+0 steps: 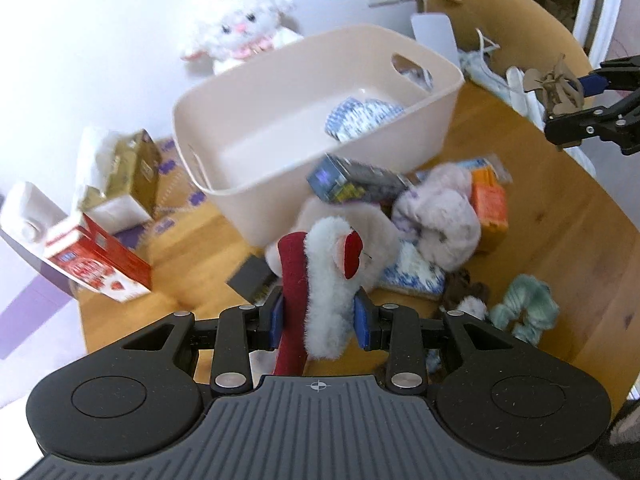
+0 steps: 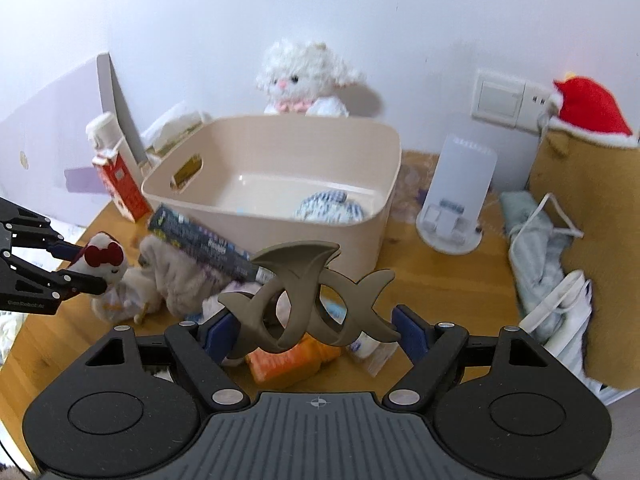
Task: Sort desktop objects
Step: 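Carry both toys over the basket and open both grippers to drop them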
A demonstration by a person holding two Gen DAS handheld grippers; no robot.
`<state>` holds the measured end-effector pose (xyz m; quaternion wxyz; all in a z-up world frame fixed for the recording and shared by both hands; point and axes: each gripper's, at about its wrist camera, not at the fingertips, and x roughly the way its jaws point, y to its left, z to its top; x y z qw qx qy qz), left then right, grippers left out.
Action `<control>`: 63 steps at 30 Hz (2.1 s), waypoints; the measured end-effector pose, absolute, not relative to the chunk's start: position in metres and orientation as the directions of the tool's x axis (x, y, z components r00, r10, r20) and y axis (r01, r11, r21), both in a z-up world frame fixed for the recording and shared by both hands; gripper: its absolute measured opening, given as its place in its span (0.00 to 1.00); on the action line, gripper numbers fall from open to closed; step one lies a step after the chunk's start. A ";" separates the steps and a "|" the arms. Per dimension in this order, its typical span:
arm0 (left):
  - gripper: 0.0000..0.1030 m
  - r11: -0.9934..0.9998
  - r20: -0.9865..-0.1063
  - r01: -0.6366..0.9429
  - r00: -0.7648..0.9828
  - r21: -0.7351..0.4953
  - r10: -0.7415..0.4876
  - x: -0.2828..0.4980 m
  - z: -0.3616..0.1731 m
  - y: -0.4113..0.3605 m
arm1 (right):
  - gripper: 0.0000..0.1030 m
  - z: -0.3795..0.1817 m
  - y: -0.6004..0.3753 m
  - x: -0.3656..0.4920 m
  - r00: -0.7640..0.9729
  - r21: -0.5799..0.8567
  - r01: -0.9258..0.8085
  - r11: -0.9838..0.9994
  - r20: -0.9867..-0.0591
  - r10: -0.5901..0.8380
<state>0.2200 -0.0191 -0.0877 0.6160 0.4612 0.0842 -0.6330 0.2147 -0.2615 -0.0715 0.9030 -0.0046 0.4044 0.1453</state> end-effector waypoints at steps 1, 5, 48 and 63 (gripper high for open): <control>0.34 -0.222 -0.678 0.856 0.185 0.466 -0.712 0.220 -0.083 -0.020 | 0.78 -0.068 -0.262 0.216 0.637 0.108 -0.266 0.958 -0.726 0.259; 0.34 -0.202 -0.648 0.856 0.186 0.476 -0.739 0.222 -0.068 -0.027 | 0.78 -0.059 -0.264 0.221 0.657 0.108 -0.261 0.959 -0.708 0.258; 0.34 -0.009 -0.707 0.884 0.367 0.467 -0.604 0.226 -0.090 -0.192 | 0.78 -0.102 -0.203 0.368 0.616 -0.023 -0.307 0.951 -0.767 0.180; 0.56 -0.027 -0.712 0.883 0.359 0.468 -0.603 0.217 -0.095 -0.187 | 0.82 -0.108 -0.210 0.369 0.596 -0.007 -0.253 0.967 -0.789 0.150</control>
